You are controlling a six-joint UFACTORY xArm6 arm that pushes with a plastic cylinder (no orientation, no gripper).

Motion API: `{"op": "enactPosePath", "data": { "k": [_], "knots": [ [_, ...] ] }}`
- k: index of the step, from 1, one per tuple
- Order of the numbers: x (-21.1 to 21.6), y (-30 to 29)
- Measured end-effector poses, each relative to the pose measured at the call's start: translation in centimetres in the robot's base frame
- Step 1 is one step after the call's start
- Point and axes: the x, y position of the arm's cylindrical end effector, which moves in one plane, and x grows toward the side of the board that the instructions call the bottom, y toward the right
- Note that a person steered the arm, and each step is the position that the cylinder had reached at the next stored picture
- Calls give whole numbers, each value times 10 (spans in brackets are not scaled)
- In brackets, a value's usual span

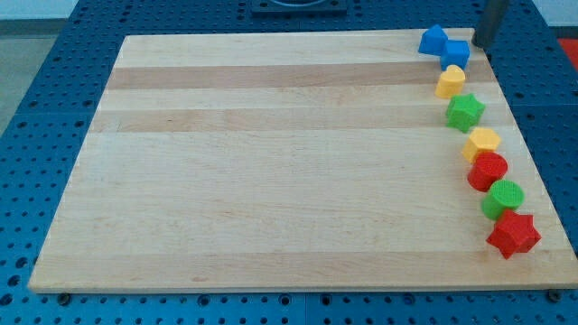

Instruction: Place the blue triangle parallel left to the yellow heart

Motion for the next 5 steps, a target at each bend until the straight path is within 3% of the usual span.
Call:
{"op": "enactPosePath", "data": {
  "k": [1,4,5],
  "knots": [
    [-8,-43],
    [67,-251],
    [34,-214]
  ]
}}
